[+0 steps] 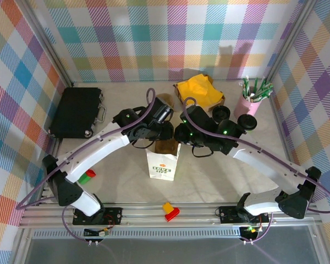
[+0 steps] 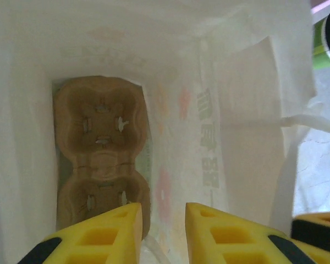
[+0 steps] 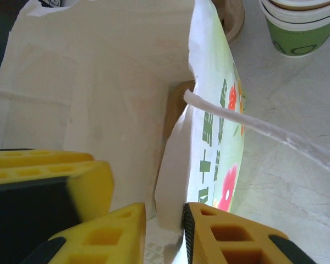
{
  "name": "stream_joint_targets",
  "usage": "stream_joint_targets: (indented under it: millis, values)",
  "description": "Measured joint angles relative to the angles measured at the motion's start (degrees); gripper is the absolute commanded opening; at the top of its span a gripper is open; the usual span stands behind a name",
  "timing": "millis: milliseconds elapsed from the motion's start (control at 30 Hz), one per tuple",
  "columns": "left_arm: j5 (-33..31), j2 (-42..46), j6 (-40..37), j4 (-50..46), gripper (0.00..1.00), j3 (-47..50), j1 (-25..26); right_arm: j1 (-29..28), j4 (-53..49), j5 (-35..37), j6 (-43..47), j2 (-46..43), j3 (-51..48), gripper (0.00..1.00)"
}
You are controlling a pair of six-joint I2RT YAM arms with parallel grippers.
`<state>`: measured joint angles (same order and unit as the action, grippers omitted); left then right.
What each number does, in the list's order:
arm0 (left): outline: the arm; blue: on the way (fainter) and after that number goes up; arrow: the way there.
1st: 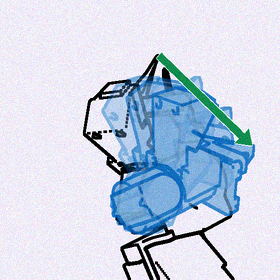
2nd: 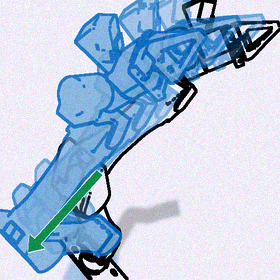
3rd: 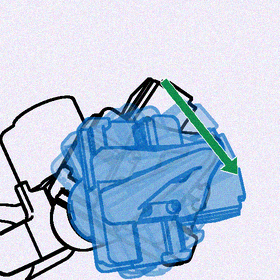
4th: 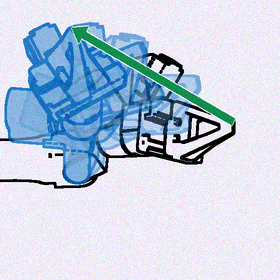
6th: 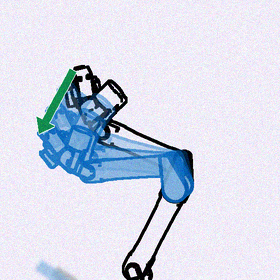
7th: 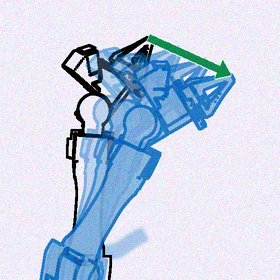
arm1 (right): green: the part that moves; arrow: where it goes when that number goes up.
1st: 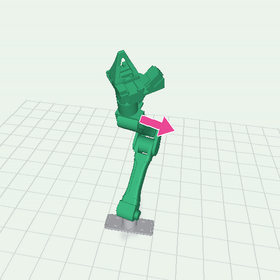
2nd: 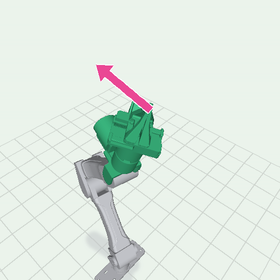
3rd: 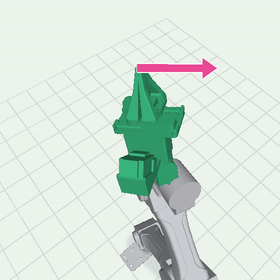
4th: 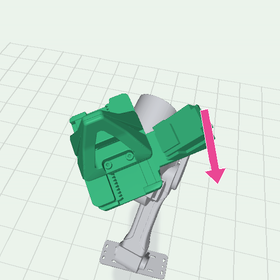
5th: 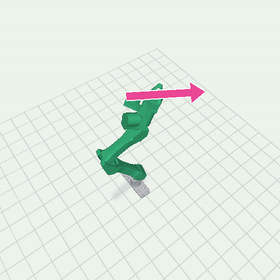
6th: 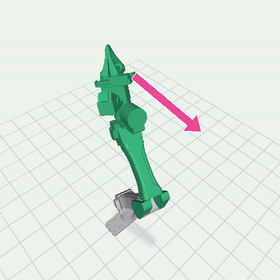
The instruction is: Pack the takeout coffee
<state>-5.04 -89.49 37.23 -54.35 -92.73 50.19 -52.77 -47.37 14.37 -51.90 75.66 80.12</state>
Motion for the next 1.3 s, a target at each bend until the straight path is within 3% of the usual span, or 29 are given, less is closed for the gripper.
stream_joint_targets:
  millis: [400,733,1300]
  values:
    - [0.0,-4.1,0.0,-1.8,0.25,0.0,0.0,0.3,3.0,-0.3,-1.5,-1.8,-2.7,0.16]
    - [0.0,-7.4,0.9,-2.6,0.16,0.5,0.0,0.3,4.1,-0.3,-2.6,-4.0,-4.8,0.12]
    - [1.6,-7.3,3.9,4.2,0.06,13.7,-0.5,0.3,4.7,-0.3,-3.0,-4.5,-5.5,0.06]
